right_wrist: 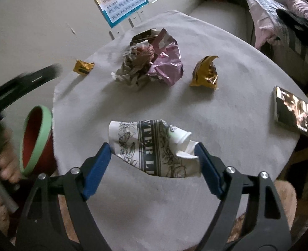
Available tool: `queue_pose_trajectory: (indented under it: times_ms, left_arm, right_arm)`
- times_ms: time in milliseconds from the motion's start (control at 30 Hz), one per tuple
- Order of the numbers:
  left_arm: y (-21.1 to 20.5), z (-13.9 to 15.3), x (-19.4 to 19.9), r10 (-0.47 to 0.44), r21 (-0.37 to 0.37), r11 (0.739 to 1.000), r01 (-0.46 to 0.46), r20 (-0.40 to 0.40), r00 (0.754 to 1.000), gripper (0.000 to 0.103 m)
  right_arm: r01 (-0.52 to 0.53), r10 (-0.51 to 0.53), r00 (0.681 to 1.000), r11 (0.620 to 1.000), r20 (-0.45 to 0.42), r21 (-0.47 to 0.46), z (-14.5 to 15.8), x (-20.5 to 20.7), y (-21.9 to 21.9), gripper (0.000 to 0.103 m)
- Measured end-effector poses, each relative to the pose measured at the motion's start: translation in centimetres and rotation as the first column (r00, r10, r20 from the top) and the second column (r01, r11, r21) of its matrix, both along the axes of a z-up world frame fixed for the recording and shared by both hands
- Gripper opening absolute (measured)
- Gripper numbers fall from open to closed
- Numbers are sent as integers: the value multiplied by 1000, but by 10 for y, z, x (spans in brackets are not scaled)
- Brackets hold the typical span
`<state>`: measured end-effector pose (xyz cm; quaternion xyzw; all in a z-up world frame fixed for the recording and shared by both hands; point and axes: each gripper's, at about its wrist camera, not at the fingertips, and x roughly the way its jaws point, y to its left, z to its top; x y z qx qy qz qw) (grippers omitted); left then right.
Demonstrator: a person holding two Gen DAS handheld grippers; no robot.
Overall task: Collect trash
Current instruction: 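Grasp the white printed paper cup with the right tool while the left tool grasps the crumpled silver wrapper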
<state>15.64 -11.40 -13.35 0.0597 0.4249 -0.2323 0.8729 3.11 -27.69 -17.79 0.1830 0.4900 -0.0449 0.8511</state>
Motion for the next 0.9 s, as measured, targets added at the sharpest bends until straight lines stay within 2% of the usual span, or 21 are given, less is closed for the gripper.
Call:
queue_pose_trajectory:
  times_ms: [100, 233, 267, 333, 467, 600, 667, 700, 900]
  left_arm:
    - [-37, -14, 13, -44, -14, 999, 44, -30, 999, 61]
    - [-72, -25, 21, -84, -10, 996, 84, -32, 996, 60]
    - [-79, -27, 23, -91, -1, 996, 91, -36, 995, 59]
    - [-93, -33, 28, -100, 13, 995, 101, -52, 994, 51]
    - [-111, -44, 36, -119, 22, 992, 121, -86, 989, 51]
    - [-123, -59, 43, -128, 47, 990, 135, -136, 982, 50]
    - [-123, -65, 46, -117, 53, 990, 127, -161, 980, 42]
    - [-120, -66, 46, -112, 32, 992, 119, -173, 979, 39]
    - [-105, -54, 35, -152, 4, 988, 155, -149, 977, 28]
  right_arm:
    - [1, -1, 1000, 1000, 8, 7, 0, -8, -1, 80]
    - [26, -26, 1000, 999, 6, 40, -6, -12, -10, 80]
    - [31, -32, 999, 998, 10, 49, -6, -12, -12, 80]
    - [35, -36, 999, 998, 20, 51, -5, -13, -14, 80]
    - [32, -33, 999, 997, 23, 64, -7, -14, -15, 80]
    - [35, -37, 999, 996, 22, 77, -10, -14, -17, 80]
    - [41, -43, 999, 996, 20, 80, -10, -15, -18, 80]
    - [44, -45, 999, 996, 20, 82, -10, -15, -19, 80]
    - [41, -42, 999, 996, 14, 78, -10, -13, -17, 80]
